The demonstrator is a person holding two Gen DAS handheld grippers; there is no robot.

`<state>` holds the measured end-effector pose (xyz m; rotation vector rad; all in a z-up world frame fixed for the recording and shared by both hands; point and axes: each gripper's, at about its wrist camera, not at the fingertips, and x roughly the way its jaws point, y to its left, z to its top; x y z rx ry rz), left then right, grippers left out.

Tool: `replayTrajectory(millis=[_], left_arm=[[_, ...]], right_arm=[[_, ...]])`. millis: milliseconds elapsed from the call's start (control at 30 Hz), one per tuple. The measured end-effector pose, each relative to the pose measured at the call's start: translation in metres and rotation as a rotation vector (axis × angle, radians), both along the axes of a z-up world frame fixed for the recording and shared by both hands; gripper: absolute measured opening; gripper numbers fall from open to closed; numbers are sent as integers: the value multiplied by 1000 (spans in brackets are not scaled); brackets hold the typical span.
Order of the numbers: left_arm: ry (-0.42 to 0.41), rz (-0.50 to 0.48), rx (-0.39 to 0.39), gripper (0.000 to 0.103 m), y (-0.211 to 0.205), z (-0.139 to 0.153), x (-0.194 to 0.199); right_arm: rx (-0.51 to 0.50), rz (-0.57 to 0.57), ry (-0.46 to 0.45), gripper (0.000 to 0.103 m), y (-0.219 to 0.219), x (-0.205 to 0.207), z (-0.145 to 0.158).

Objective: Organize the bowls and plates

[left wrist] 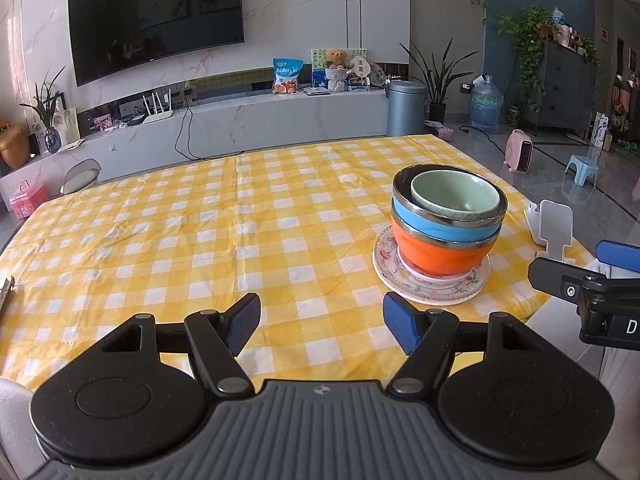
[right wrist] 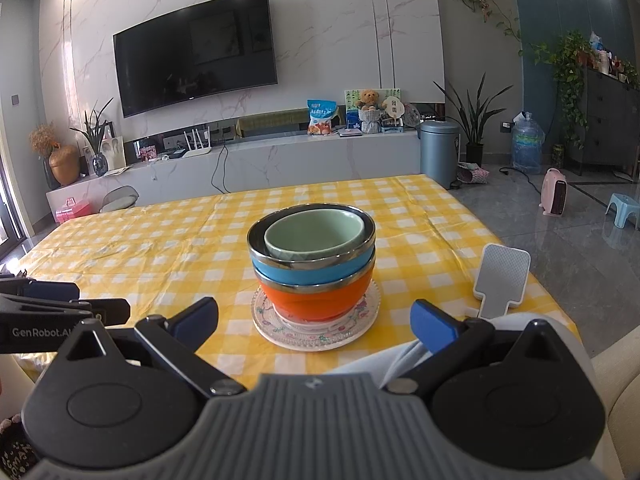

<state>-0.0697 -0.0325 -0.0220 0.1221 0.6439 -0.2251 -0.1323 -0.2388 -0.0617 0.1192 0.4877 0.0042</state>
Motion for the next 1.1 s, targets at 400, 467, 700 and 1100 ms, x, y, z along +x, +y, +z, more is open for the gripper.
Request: replayTrajectory(millis=[400, 467, 700, 1100], left_arm=[[4, -1, 2, 82, 1, -2, -1], [4, -1, 1, 82, 1, -2, -1], [4, 3, 0, 82, 3, -3, -1], [3, 6, -1, 82, 4, -4, -1]], right_arm=[[0, 1, 2, 100, 0, 1, -1], [-1, 1, 3, 100, 0, 1, -1], [-7, 2, 6, 100, -1, 2, -2], [-17, 3, 7, 100, -1, 2, -3]])
